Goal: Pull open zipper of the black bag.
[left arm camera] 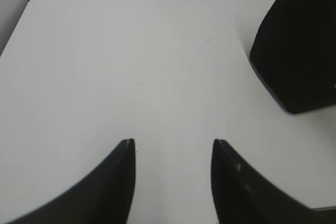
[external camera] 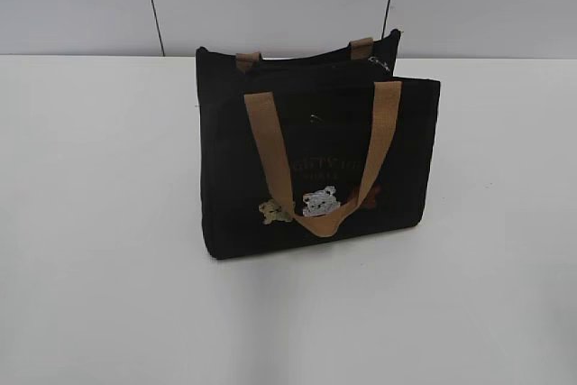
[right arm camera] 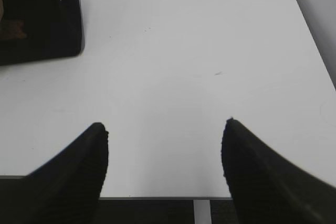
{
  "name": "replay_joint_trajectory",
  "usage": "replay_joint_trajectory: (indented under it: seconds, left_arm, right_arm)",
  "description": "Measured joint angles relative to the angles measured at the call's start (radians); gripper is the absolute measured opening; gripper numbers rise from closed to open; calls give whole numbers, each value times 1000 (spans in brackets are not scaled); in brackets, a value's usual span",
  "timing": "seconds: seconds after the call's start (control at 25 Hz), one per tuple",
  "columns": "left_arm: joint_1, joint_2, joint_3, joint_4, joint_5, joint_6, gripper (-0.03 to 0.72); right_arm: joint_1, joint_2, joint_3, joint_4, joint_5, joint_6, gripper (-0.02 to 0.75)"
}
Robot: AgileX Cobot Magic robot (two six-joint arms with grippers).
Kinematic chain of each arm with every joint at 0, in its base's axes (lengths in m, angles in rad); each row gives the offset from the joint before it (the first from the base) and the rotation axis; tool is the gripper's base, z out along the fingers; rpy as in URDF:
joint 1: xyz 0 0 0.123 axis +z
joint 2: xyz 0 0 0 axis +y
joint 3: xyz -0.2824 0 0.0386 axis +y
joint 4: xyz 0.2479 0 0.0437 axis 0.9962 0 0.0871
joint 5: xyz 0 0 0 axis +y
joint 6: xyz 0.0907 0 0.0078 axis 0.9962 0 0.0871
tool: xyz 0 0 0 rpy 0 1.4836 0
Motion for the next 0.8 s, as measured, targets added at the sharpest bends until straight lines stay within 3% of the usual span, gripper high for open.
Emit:
replay_joint_trajectory:
  seconds: [0.8]
  left_arm:
    - [0,0,0,-1,0,0,344]
  right_arm:
    - [0,0,0,0,-1,0,515]
